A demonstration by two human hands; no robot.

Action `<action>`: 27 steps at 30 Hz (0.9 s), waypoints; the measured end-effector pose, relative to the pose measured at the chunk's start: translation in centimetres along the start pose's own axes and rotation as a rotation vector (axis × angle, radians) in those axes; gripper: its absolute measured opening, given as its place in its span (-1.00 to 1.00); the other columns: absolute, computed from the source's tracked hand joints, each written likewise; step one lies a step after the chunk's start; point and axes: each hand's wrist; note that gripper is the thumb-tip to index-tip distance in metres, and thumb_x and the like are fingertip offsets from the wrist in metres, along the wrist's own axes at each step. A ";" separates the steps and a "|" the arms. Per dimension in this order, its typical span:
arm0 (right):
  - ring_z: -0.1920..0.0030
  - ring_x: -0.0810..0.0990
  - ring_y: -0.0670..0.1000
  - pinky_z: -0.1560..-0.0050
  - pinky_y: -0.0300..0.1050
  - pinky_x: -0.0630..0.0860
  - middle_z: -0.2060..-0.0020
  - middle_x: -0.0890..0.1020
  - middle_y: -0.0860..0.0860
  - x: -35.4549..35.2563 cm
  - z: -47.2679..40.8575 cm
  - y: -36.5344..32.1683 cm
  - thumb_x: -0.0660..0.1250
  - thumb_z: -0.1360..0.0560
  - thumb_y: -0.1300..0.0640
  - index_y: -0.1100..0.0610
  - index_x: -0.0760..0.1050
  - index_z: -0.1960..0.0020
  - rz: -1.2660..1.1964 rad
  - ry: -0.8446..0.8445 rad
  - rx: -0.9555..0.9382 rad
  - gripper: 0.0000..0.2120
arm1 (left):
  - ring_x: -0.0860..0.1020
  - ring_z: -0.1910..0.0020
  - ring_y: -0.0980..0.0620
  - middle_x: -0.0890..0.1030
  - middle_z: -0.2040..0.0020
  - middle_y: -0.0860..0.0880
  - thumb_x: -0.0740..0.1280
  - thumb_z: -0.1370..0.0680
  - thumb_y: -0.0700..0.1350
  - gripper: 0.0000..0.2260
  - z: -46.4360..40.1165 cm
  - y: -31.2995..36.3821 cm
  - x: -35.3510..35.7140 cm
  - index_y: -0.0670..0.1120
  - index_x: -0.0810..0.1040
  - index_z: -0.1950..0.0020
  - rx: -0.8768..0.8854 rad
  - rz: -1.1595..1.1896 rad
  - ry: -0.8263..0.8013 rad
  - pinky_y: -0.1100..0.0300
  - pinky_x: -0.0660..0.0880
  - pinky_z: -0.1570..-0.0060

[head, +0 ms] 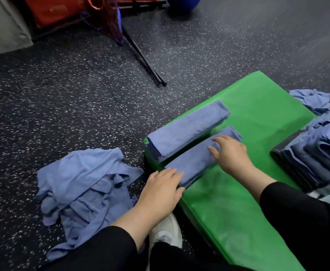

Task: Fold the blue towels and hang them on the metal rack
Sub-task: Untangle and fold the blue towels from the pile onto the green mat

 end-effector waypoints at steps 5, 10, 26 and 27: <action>0.00 0.65 0.03 0.09 -0.15 0.42 0.04 0.71 -0.01 -5.1 2.1 -10.1 0.34 -0.60 -0.02 0.04 0.64 -0.08 -0.188 -0.166 -0.303 -0.83 | 0.47 -0.36 -0.06 0.53 -0.38 0.04 0.20 -0.68 0.08 -0.65 5.3 -6.3 -4.6 0.04 0.44 -0.45 -0.192 0.032 0.045 0.00 0.42 -0.29; -0.14 0.61 0.11 0.01 -0.15 0.42 -0.09 0.68 0.00 -6.4 4.7 -23.6 0.29 -0.61 -0.11 0.00 0.57 -0.22 0.077 -0.463 -0.631 -0.73 | 0.52 -0.25 -0.16 0.57 -0.25 -0.06 0.19 -0.68 0.05 -0.71 13.4 -14.8 -10.2 -0.07 0.50 -0.30 -0.365 -0.124 0.059 -0.06 0.51 -0.11; -0.38 0.47 0.17 -0.35 -0.01 0.41 -0.42 0.47 0.11 12.7 11.1 -39.0 0.33 -0.60 -0.01 0.02 0.33 -0.51 0.579 -0.924 -0.815 -0.49 | 0.53 -0.26 -0.21 0.53 -0.32 -0.17 0.21 -0.67 0.02 -0.65 24.6 -26.6 -13.1 -0.12 0.50 -0.37 -0.555 -0.088 -0.234 0.06 0.45 -0.09; -0.39 0.46 0.18 -0.33 0.00 0.40 -0.43 0.46 0.12 13.8 12.0 -38.4 0.35 -0.59 -0.02 0.02 0.30 -0.53 0.602 -0.956 -0.819 -0.45 | 0.53 -0.26 -0.21 0.53 -0.32 -0.18 0.22 -0.67 0.00 -0.65 24.4 -26.5 -12.9 -0.13 0.50 -0.39 -0.543 -0.087 -0.256 0.05 0.46 -0.10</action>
Point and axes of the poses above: each hand's wrist, its own z-axis away from the middle knuckle, its own x-axis out of the palm, y = z × x
